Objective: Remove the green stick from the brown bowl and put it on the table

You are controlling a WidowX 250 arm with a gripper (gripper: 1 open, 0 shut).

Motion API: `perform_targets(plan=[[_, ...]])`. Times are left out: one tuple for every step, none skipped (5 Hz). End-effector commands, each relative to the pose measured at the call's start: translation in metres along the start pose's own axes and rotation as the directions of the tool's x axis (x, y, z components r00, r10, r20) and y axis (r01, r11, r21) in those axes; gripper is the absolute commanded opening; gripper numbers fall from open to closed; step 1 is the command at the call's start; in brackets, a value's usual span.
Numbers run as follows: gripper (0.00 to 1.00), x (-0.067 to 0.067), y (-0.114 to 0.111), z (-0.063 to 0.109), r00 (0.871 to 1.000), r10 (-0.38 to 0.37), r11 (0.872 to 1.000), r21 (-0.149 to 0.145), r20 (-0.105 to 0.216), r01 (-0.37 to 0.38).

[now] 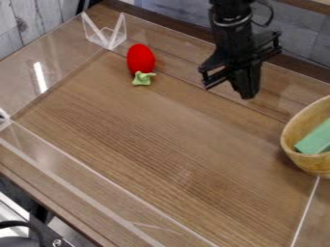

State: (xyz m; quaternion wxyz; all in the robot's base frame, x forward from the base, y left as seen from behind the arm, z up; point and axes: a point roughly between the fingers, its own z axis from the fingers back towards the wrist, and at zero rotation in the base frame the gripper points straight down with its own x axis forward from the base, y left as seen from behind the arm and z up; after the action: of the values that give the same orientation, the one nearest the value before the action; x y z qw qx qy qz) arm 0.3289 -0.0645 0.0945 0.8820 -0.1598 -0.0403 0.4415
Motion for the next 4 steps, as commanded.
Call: perform_targets(plan=[[0.00, 0.010, -0.006, 0.022, 0.998, -0.053, 0.997, -0.053, 0.038, 0.055], [0.00, 0.021, -0.001, 0.024, 0.996, -0.078, 0.996, -0.048, 0.038, 0.080], [0.00, 0.028, 0.001, 0.021, 0.994, -0.099, 0.994, -0.037, 0.043, 0.101], [0.00, 0.027, 0.005, 0.012, 0.988, -0.152, 0.988, -0.023, 0.036, 0.153]])
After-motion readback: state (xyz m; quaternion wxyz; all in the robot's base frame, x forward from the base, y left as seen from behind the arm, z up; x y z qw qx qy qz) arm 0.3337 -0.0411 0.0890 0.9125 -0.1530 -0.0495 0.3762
